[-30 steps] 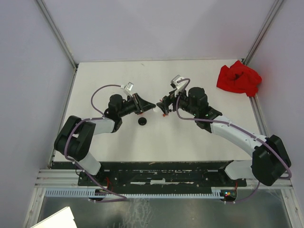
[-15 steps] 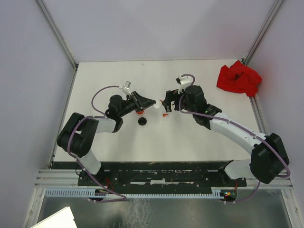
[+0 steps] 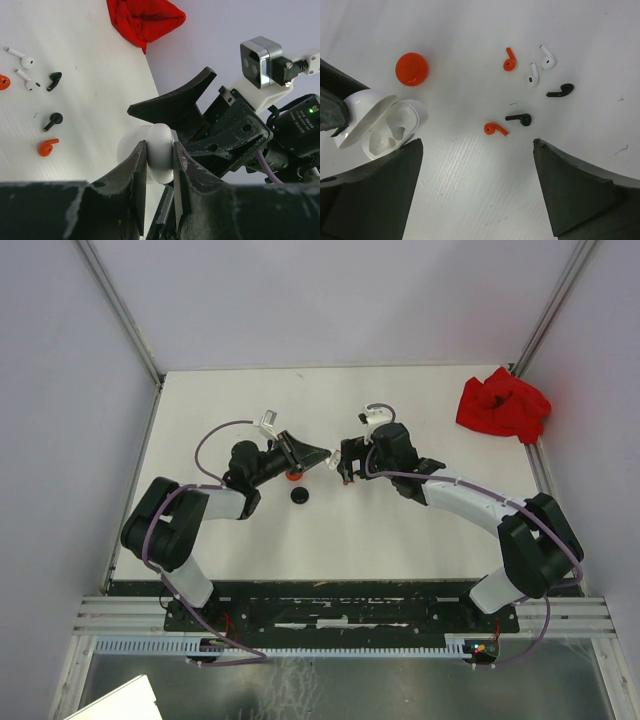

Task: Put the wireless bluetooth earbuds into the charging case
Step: Open the charging case, then pick up the earbud from the center of the board.

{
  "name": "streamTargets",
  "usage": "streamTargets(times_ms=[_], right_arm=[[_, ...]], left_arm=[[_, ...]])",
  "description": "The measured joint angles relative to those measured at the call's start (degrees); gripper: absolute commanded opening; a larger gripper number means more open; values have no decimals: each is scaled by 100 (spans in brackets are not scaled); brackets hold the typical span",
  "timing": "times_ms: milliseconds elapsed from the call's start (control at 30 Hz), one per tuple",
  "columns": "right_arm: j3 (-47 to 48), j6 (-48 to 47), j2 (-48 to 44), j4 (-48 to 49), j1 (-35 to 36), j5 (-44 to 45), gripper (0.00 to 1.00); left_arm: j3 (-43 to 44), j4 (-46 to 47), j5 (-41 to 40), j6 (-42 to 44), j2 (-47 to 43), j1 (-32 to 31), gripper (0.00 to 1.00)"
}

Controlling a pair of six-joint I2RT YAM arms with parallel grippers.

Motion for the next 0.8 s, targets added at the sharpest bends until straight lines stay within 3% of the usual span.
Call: streamTargets(times_ms=[600, 800], right_arm=[[258, -20, 175, -122, -4, 304, 100], [651, -175, 317, -831, -2, 833, 89]], left_arm=[[-46, 269, -175, -457, 0, 269, 3], [-308, 404, -452, -778, -11, 778, 3]])
